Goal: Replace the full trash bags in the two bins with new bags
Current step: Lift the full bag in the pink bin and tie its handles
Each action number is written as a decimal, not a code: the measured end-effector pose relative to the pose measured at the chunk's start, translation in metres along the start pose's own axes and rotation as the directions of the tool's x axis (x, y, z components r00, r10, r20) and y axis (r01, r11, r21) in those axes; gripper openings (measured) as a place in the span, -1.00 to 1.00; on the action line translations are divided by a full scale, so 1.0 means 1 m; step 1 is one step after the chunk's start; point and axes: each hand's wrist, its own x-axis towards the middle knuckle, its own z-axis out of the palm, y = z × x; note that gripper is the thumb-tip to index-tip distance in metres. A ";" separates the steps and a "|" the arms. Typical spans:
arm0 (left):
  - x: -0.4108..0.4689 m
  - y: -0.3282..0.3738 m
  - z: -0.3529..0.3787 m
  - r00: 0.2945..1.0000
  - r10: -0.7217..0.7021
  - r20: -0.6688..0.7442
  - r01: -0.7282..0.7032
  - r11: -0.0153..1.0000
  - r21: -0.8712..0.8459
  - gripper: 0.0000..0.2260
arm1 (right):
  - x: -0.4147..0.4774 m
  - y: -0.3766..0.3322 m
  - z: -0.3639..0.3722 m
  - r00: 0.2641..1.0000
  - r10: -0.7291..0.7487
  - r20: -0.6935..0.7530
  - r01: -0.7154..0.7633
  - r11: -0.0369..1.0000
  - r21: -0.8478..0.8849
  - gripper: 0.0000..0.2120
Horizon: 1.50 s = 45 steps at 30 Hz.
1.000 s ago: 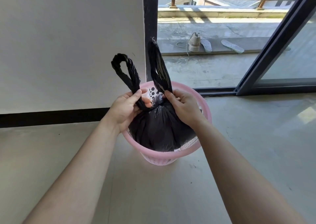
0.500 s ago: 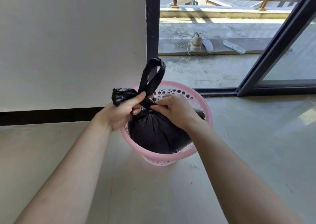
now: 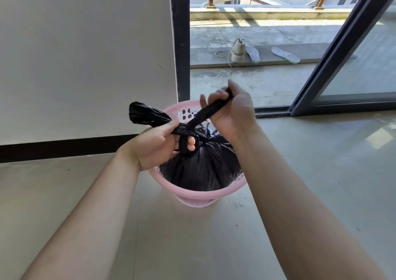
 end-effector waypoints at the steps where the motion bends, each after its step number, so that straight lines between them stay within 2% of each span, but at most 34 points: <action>1: 0.001 0.000 -0.002 0.999 0.029 -0.032 -0.032 0.994 -0.104 -0.59 | -0.001 -0.002 0.001 1.000 -0.008 -0.020 0.010 0.996 0.085 -0.68; 4: 0.002 0.001 -0.006 0.989 0.073 -0.130 -0.110 0.946 -0.305 -0.63 | -0.007 -0.002 -0.002 1.000 0.008 -0.020 -0.005 0.992 0.129 -0.65; 7: 0.007 0.004 -0.004 0.977 0.064 -0.206 -0.137 0.921 -0.364 -0.63 | -0.012 0.001 -0.003 0.998 0.059 0.012 -0.060 0.994 0.092 -0.66; 11: 0.013 0.004 0.002 0.920 0.128 -0.372 -0.270 0.892 -0.363 -0.89 | -0.012 0.002 -0.004 0.987 0.161 -0.014 -0.161 0.987 0.012 -0.66; 13: 0.014 0.001 0.003 0.897 0.179 -0.404 -0.327 0.884 -0.334 -0.69 | -0.008 0.006 -0.006 0.979 0.173 -0.112 -0.189 0.969 -0.160 -0.68; 14: 0.014 -0.001 0.001 0.889 0.208 -0.408 -0.348 0.885 -0.309 -0.61 | -0.007 0.008 -0.006 0.976 0.140 -0.170 -0.187 0.934 -0.304 -0.72; 15: 0.013 -0.003 -0.001 0.875 0.242 -0.418 -0.368 0.896 -0.250 -0.58 | -0.006 0.008 -0.006 0.977 0.043 -0.208 -0.143 0.856 -0.497 -0.79; 16: 0.012 -0.005 -0.004 0.856 0.286 -0.431 -0.387 0.907 -0.168 -0.57 | -0.005 0.007 -0.008 0.976 -0.115 -0.186 -0.058 0.684 -0.727 -0.87; 17: 0.011 -0.005 -0.009 0.836 0.325 -0.441 -0.398 0.914 -0.081 -0.57 | -0.004 0.003 -0.013 0.952 -0.295 -0.078 0.048 0.398 -0.916 -0.85; 18: 0.009 -0.005 -0.013 0.817 0.358 -0.451 -0.401 0.916 0.000 -0.57 | -0.002 -0.002 -0.017 0.910 -0.405 0.094 0.145 0.097 -0.985 -0.79; 19: 0.007 -0.005 -0.016 0.802 0.386 -0.455 -0.397 0.915 0.077 -0.58 | -0.001 -0.006 -0.018 0.876 -0.414 0.245 0.227 -0.095 -0.969 -0.77; 20: 0.004 -0.004 -0.017 0.796 0.408 -0.447 -0.382 0.912 0.150 -0.59 | 0.000 -0.009 -0.019 0.873 -0.364 0.324 0.283 -0.163 -0.945 -0.76; 22: 0.000 -0.001 -0.016 0.797 0.440 -0.415 -0.346 0.894 0.284 -0.60 | 0.002 -0.010 -0.020 0.907 -0.210 0.365 0.345 -0.127 -0.930 -0.69; 25: -0.003 0.005 -0.012 0.821 0.463 -0.335 -0.304 0.851 0.429 -0.62 | -0.007 -0.001 -0.019 0.944 0.012 0.329 0.328 -0.084 -0.941 -0.55; 28: -0.005 0.009 -0.010 0.831 0.475 -0.290 -0.278 0.806 0.524 -0.63 | -0.009 0.001 -0.022 0.956 0.084 0.282 0.286 -0.043 -0.957 -0.48; 30: -0.005 0.008 -0.008 0.833 0.478 -0.278 -0.272 0.792 0.546 -0.62 | -0.007 0.000 -0.023 0.960 0.132 0.246 0.240 0.060 -0.969 -0.47; 32: -0.004 0.007 -0.006 0.831 0.487 -0.270 -0.279 0.784 0.555 -0.63 | -0.003 -0.001 -0.023 0.957 0.194 0.217 0.200 0.103 -0.974 -0.48; 34: -0.003 0.006 -0.006 0.836 0.486 -0.253 -0.276 0.772 0.572 -0.64 | -0.001 -0.001 -0.027 0.950 0.242 0.199 0.195 0.039 -0.980 -0.49; 38: -0.001 0.004 -0.009 0.846 0.482 -0.228 -0.260 0.747 0.612 -0.67 | -0.002 0.003 -0.035 0.964 0.219 0.149 0.215 -0.317 -0.924 -0.63; 39: 0.001 0.002 -0.011 0.833 0.494 -0.251 -0.258 0.746 0.613 -0.69 | -0.002 0.005 -0.037 0.969 0.201 0.142 0.210 -0.377 -0.902 -0.67; 41: 0.006 -0.003 -0.013 0.772 0.541 -0.334 -0.258 0.746 0.614 -0.72 | -0.002 0.011 -0.042 0.975 0.172 0.138 0.199 -0.415 -0.888 -0.78; 43: 0.009 -0.010 -0.011 0.657 0.608 -0.445 -0.215 0.717 0.663 -0.77 | -0.001 0.017 -0.047 0.974 0.159 0.163 0.213 -0.388 -0.896 -0.88; 45: 0.010 -0.015 -0.008 0.512 0.722 -0.466 -0.136 0.604 0.785 -0.80 | -0.003 0.021 -0.046 0.965 0.160 0.208 0.252 -0.348 -0.903 -0.93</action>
